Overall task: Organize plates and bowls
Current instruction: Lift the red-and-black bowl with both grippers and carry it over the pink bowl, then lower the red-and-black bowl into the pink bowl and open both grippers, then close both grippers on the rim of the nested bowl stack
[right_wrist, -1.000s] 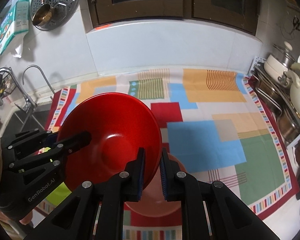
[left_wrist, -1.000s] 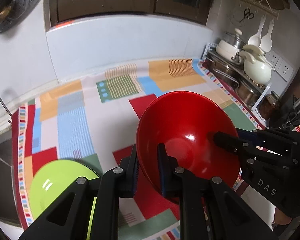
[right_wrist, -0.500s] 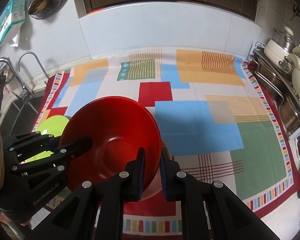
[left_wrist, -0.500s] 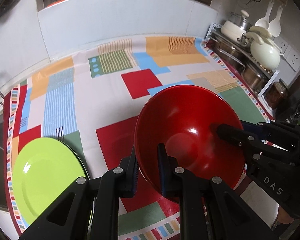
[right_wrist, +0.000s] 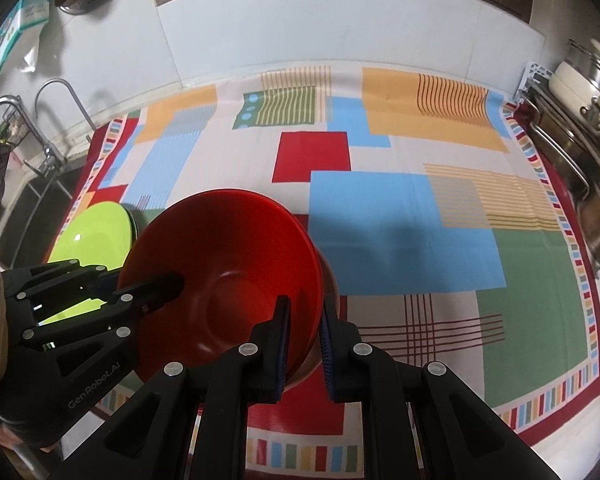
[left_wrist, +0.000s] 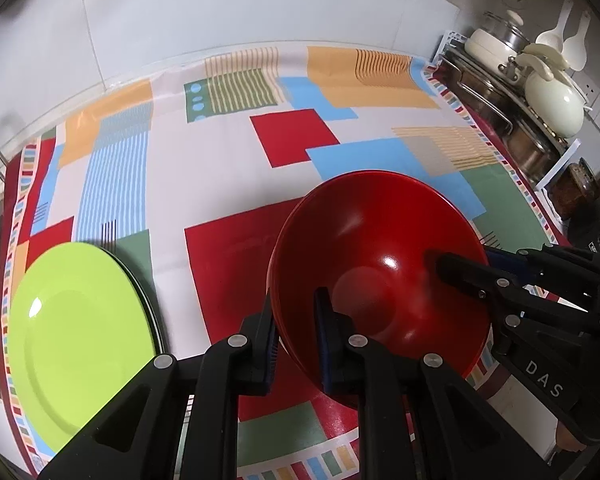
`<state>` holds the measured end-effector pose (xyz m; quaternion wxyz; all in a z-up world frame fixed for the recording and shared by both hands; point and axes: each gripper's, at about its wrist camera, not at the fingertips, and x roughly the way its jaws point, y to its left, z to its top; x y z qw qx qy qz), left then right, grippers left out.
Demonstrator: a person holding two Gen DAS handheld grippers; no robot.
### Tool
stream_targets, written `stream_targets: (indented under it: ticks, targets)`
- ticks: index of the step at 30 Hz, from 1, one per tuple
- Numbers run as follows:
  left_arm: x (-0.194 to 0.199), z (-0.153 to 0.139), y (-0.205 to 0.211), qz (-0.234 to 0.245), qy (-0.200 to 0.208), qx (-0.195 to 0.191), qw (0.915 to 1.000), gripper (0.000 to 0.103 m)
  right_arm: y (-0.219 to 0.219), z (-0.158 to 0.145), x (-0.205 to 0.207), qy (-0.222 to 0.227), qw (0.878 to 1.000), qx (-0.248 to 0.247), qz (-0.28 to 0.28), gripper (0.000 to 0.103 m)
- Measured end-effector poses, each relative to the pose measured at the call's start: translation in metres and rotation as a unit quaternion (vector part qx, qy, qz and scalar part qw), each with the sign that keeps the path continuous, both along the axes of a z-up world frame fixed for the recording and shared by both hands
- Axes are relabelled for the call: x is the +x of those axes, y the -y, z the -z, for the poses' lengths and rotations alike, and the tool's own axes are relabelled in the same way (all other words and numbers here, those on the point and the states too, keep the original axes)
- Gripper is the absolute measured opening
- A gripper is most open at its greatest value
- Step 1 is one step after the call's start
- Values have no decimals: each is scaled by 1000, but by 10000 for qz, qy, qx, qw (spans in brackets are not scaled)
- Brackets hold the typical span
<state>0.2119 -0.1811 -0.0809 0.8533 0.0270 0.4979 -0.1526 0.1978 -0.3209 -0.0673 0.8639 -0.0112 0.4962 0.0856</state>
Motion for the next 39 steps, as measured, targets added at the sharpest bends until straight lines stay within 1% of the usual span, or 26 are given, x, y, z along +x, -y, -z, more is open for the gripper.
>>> stream_targets:
  ticks: [4,7,9,11,13,15,16,18,22,26,29,30,31,35,39]
  targets:
    - [-2,0,2,-20,84,109,9999,18,1,7,0,-53,9999,-17,-92,15]
    - [-4,-2,3,-37,201,232,9995,20,2,8,-1,13,9999,-123,-85,16]
    - [-6,-7,3,-5,321,277,9991,26,2,6,-3,100,9998,-162,-96,16]
    - [-10,-12,3,-2,481,354,9982,33,1,4,-5,170,9995,-232,-114,16]
    - [-12,-17,2,-15,558,345,9978,35,2,3,-7,224,9993,-266,-104,19]
    - [-13,-22,-1,-38,582,258,9980,35,3,0,-10,288,9992,-256,-58,30]
    - [-13,-23,-1,-46,584,233,9980,36,3,-3,-12,360,9990,-276,-39,31]
    - [-15,-27,-3,-57,622,190,9979,36,3,-7,-15,444,9985,-317,-11,32]
    - [-18,-34,-6,-90,681,145,9975,36,5,-14,-18,519,9984,-238,42,34]
    - [-18,-38,-11,-173,767,191,9967,40,4,-17,-19,580,9981,-203,77,34]
    - [-14,-34,-14,-244,715,233,9969,40,3,-17,-18,599,9979,-221,94,35]
    - [-12,-32,-15,-253,660,230,9972,40,2,-15,-17,587,9980,-227,112,39]
    - [-12,-30,-15,-248,617,225,9975,40,3,-14,-16,580,9980,-227,136,40]
    - [-3,-17,-15,-212,345,222,9989,40,6,-5,-9,465,9984,-178,262,41]
    - [5,-4,-13,-223,84,201,9995,40,12,8,1,225,9989,-24,411,41]
